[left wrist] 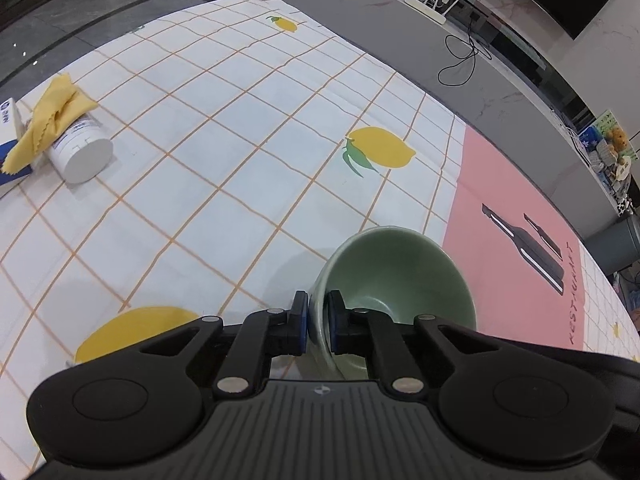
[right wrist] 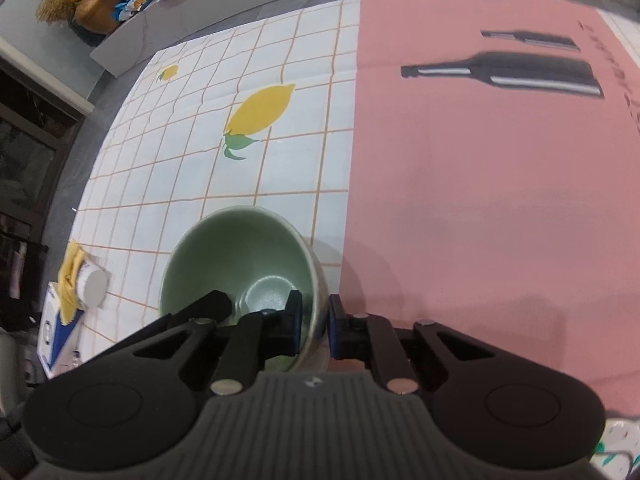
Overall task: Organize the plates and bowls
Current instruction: 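Lift and carry the green bowl with both tools over the blue bowl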
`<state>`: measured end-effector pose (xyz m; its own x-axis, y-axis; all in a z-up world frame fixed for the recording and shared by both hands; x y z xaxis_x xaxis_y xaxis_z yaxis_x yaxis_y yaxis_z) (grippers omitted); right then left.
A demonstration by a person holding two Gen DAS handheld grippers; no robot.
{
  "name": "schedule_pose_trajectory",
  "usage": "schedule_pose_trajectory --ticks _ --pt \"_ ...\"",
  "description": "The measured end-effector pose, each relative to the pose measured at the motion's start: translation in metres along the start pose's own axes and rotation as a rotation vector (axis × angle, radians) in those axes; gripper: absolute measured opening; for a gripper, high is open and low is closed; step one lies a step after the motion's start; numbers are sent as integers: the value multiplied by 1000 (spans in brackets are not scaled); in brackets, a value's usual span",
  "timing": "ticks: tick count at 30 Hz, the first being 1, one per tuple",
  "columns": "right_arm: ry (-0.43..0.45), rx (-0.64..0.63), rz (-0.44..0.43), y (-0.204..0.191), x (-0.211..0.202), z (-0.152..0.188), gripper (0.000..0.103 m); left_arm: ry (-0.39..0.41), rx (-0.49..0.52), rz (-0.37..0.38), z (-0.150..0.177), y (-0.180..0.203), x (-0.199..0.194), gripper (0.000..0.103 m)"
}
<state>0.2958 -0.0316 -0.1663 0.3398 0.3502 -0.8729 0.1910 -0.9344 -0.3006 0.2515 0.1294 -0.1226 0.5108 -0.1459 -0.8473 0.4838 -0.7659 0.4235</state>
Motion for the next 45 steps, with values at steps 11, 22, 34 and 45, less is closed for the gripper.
schedule_pose_trajectory --ticks 11,22,34,45 --pt "51 34 -67 3 -72 45 11 41 -28 79 38 6 -77 11" --pt "128 78 -73 46 -169 115 12 -10 5 146 116 38 -133 10" --pt "306 155 -14 133 -269 172 13 -73 170 289 192 125 -157 10" --pt "357 283 36 205 -302 212 13 -189 292 315 247 176 -137 10"
Point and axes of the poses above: each gripper's, at about its wrist camera, not at the fingertips, and x roughly the way its jaws point, y to its right, z to its underside, the point moved 1 cm from there along x, roughly the way its jaws point, and after that the axes turned 15 degrees about -x, right-handed, at the moved point
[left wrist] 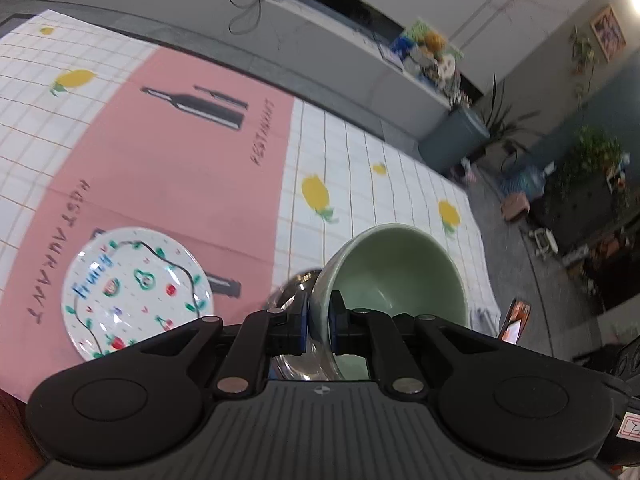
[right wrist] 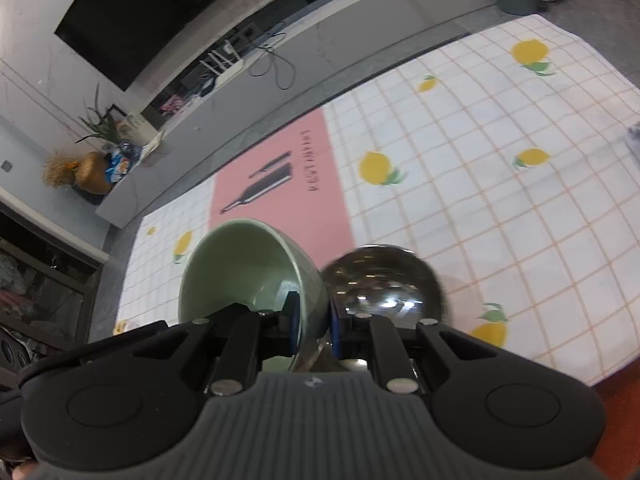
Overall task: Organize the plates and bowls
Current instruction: 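Lift and carry the green bowl with both tools over the blue bowl, then lower the green bowl into the blue steel bowl with both tools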
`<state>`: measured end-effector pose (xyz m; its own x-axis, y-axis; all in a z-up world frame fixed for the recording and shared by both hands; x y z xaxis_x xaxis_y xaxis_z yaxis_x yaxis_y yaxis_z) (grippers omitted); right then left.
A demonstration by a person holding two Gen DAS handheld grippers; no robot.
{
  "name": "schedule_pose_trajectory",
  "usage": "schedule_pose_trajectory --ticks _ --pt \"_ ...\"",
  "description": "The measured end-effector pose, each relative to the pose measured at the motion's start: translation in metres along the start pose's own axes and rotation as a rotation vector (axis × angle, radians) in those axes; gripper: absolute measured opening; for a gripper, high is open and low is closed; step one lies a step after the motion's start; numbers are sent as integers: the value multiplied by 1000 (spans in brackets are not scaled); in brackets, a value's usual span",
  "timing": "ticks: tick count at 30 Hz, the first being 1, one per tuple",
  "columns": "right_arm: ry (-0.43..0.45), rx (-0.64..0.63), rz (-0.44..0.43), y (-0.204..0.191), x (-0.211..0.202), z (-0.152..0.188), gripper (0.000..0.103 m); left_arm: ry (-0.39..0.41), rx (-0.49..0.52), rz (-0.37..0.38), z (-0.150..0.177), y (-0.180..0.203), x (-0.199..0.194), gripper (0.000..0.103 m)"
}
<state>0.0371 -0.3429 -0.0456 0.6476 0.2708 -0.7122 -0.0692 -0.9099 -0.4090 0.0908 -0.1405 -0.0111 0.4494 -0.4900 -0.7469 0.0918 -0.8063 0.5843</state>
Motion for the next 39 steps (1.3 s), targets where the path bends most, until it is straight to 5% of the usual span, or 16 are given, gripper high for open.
schedule_pose_trajectory --ticks 8,21,32,39 --pt "-52 7 37 21 13 15 13 -75 43 -70 11 2 26 9" --pt "-108 -20 103 30 33 19 11 -82 133 -206 16 5 51 14" --pt "-139 -18 138 35 46 22 12 -111 165 -209 17 2 63 15" --pt "-130 -13 136 35 45 19 15 -58 212 -178 11 10 49 16"
Point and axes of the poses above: each gripper's, at about its wrist camera, not at the fingertips, and x roughly the way its jaws point, y to its right, z to its underside, the point moved 1 cm from there along x, roughly the way its jaws point, and after that the axes turned 15 degrees about -x, right-handed, at the moved point
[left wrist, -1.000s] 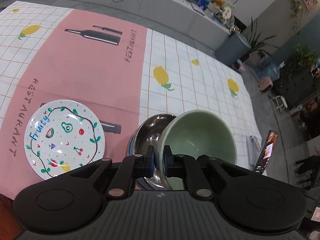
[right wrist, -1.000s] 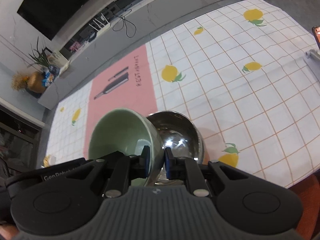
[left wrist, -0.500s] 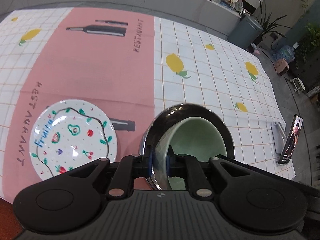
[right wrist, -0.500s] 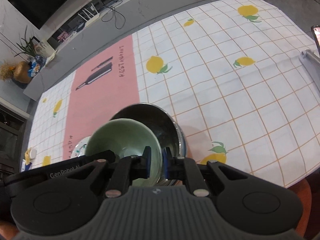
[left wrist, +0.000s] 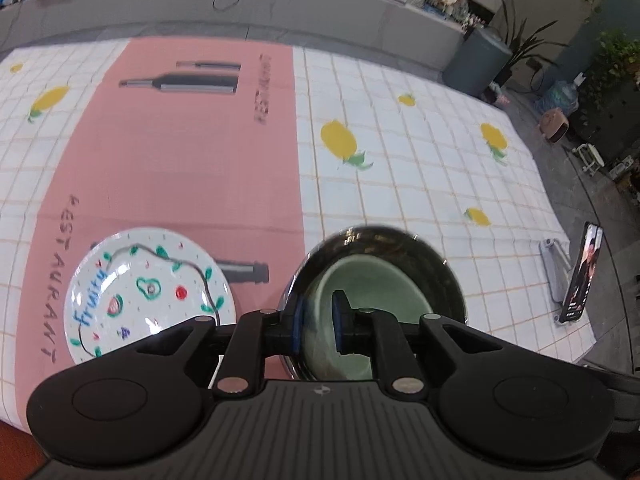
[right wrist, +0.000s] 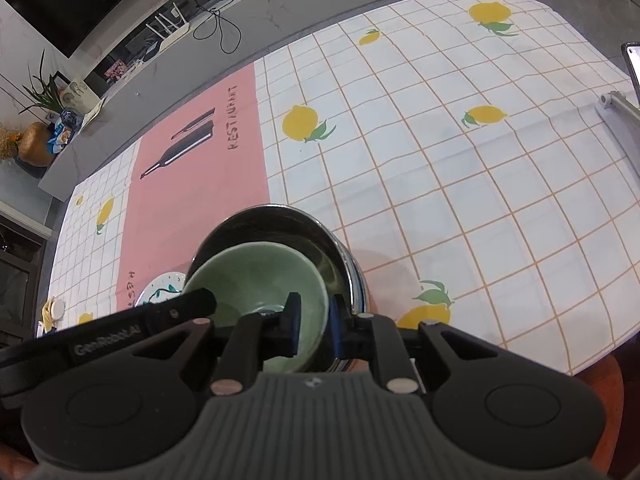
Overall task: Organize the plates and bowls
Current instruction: 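Lower the green bowl into the blue steel bowl with both tools, then grip the nested bowl stack with both tools and slide it onto the Fruity plate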
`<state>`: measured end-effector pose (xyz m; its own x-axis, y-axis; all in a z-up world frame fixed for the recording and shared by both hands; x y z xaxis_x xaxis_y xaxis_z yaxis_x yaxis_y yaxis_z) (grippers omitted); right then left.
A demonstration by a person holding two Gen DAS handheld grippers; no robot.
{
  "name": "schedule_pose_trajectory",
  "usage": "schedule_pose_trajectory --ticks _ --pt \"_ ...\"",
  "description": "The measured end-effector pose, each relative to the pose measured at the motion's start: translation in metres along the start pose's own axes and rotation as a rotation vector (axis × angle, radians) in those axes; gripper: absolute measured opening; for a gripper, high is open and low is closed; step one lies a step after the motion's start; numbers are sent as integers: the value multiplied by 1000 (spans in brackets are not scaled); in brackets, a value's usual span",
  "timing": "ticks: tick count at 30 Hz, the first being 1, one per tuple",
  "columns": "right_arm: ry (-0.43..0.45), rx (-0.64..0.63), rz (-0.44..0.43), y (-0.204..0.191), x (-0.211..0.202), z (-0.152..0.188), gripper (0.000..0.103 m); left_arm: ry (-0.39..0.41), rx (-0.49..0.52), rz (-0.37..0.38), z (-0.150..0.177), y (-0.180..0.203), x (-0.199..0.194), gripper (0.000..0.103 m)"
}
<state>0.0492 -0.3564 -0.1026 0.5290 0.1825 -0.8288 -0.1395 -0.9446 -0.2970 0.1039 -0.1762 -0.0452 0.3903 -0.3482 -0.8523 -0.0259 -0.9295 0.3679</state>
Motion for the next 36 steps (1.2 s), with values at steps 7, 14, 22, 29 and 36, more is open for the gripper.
schedule_pose_trajectory --ticks 7,14,22,29,36 --pt "32 3 -3 -1 -10 -2 15 45 9 23 -5 -4 -16 17" --pt "26 -8 -6 -3 -15 1 15 -14 11 43 2 -12 -13 17" --pt "-11 20 -7 1 4 9 4 1 10 47 5 -15 -8 9" --pt "41 -28 31 -2 1 2 4 -1 22 37 8 -13 -1 6" --pt "60 -79 63 -4 3 0 5 8 27 42 10 -13 0 6"
Point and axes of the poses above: each gripper's, at about its wrist camera, not at the fingertips, and x roughly the way its jaws point, y to its right, z to its underside, the point moved 1 cm from there along x, roughly the way its jaws point, and after that the axes turned 15 degrees about -x, right-handed, at the moved point
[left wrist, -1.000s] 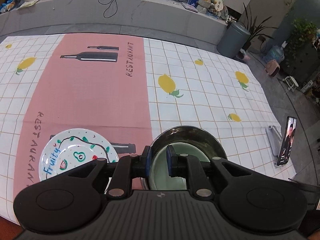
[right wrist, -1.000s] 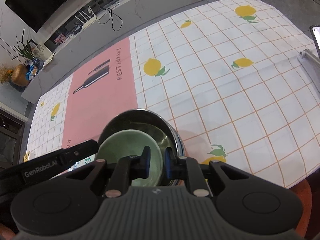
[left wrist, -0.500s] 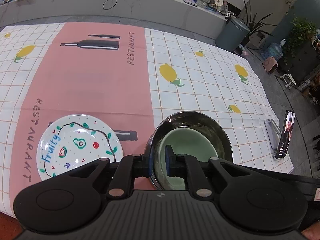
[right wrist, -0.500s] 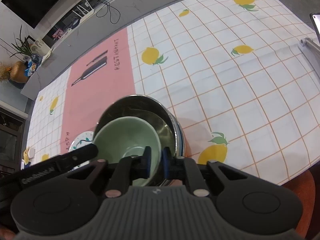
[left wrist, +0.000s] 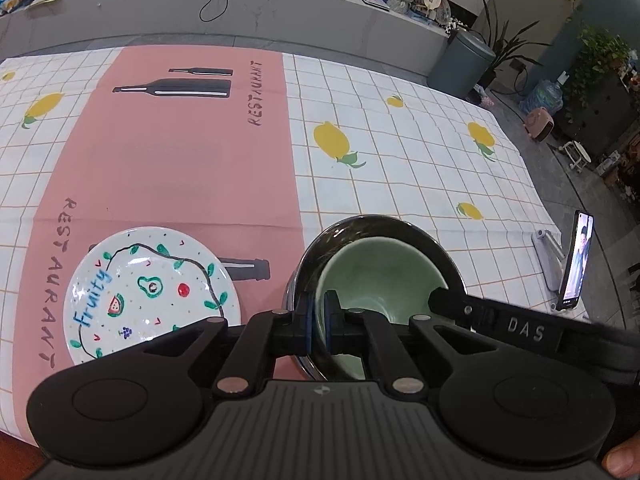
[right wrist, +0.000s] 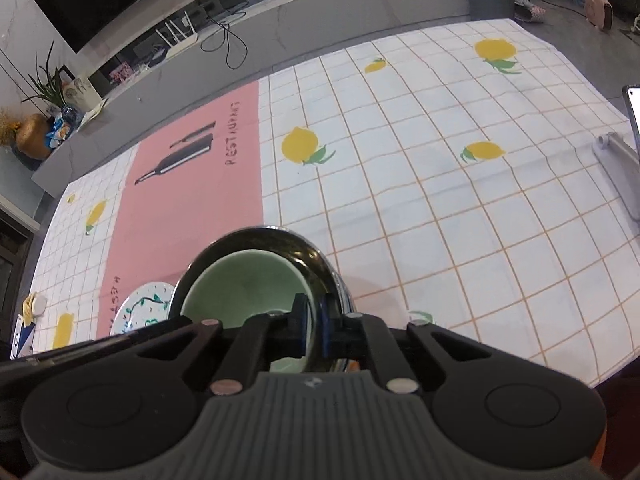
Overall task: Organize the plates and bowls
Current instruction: 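Grip the nested bowl stack with both tools and slide it onto the Fruity plate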
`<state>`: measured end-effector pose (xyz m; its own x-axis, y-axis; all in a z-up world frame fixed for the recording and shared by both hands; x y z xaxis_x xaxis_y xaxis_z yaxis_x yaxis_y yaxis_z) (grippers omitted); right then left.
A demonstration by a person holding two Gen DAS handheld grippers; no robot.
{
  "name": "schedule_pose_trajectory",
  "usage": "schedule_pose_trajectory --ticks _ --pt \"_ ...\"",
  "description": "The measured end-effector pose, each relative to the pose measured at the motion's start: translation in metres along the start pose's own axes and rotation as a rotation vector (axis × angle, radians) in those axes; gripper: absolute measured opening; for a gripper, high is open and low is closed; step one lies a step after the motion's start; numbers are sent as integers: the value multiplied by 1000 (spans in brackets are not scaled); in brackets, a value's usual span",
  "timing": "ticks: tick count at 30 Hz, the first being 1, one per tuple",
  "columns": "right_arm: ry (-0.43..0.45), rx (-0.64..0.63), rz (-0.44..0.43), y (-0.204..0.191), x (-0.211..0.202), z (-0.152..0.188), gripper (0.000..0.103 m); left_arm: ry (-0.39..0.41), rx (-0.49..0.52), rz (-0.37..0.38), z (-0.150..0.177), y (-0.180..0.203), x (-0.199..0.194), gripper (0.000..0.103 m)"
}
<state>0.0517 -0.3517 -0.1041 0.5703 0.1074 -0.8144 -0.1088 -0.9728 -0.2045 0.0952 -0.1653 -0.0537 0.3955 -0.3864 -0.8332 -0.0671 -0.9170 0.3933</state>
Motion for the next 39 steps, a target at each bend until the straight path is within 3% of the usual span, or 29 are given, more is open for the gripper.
schedule_pose_trajectory --ticks 3,5,6,8,10,13,16,19,25,39 --pt "4 8 -6 1 -2 2 9 16 -1 10 -1 0 -5 8" --pt "27 -1 -7 0 -7 2 12 42 7 16 -1 -1 -13 21" --pt "36 -6 -7 -1 -10 3 19 60 13 16 -2 0 -17 25" --pt "67 -4 -33 -1 -17 3 34 109 26 11 -3 1 -26 44" --pt "107 2 -45 -1 -25 3 43 152 33 20 -4 1 -34 54" --pt "154 26 -44 1 -34 3 53 174 5 56 -8 -3 -39 58" --pt "141 86 -23 11 -29 4 56 152 -60 77 -10 -12 -32 59" --pt "73 170 -26 25 -13 10 58 120 -103 82 -7 -20 -20 59" --pt "-23 340 -135 42 19 29 62 38 -236 114 -1 -37 11 59" --pt "-104 503 -270 55 55 46 62 -54 -330 118 11 -51 46 57"
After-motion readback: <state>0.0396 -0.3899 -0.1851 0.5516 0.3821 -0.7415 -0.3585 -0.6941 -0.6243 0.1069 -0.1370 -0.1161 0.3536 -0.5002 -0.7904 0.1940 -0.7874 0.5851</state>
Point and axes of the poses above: each gripper's, at about its wrist camera, not at the fingertips, and x roughly the way its jaws point, y to its right, z to its underside, the point moved 1 cm from there along x, roughly the way its jaws point, and after that the axes turned 15 degrees about -x, right-handed, at the moved point
